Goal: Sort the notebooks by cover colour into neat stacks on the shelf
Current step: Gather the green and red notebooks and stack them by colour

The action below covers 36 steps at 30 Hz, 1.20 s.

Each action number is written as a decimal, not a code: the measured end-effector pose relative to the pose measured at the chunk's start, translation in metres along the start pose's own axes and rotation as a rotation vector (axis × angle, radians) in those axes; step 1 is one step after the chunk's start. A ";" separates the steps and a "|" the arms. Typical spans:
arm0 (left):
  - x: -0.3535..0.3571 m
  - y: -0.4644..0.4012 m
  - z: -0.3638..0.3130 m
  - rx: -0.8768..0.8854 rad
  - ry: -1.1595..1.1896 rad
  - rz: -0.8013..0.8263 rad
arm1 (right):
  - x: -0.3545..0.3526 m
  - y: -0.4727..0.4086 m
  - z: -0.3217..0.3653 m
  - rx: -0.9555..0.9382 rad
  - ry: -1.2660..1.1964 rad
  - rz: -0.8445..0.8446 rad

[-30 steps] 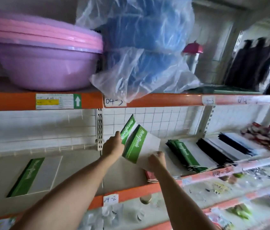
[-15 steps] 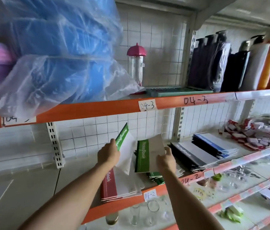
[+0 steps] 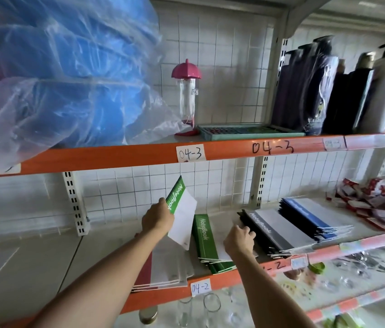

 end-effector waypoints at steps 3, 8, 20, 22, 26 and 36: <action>0.004 -0.003 -0.007 -0.035 0.068 0.030 | 0.000 -0.007 -0.001 0.001 0.016 0.030; 0.029 0.000 -0.028 -0.036 0.214 0.183 | -0.002 -0.017 -0.005 -0.024 0.020 0.106; 0.095 0.021 -0.043 -0.037 -0.222 0.382 | -0.005 -0.015 0.000 -0.173 -0.006 0.099; 0.103 0.022 -0.044 0.022 -0.286 0.396 | -0.006 -0.013 0.001 -0.194 0.001 0.088; 0.102 0.023 -0.048 0.149 -0.296 0.313 | -0.008 -0.007 0.006 -0.233 -0.005 0.054; 0.050 0.011 0.042 0.287 -0.266 0.190 | 0.015 0.033 0.085 -0.375 -0.040 0.033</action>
Point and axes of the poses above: each hand's wrist, its own y-axis away from the middle knuckle, its own x-axis out of the palm, z = x × y, the point moved 7 cm from there along -y, towards the middle knuckle, and after that the axes turned 3 degrees about z, right-handed, at the moved point
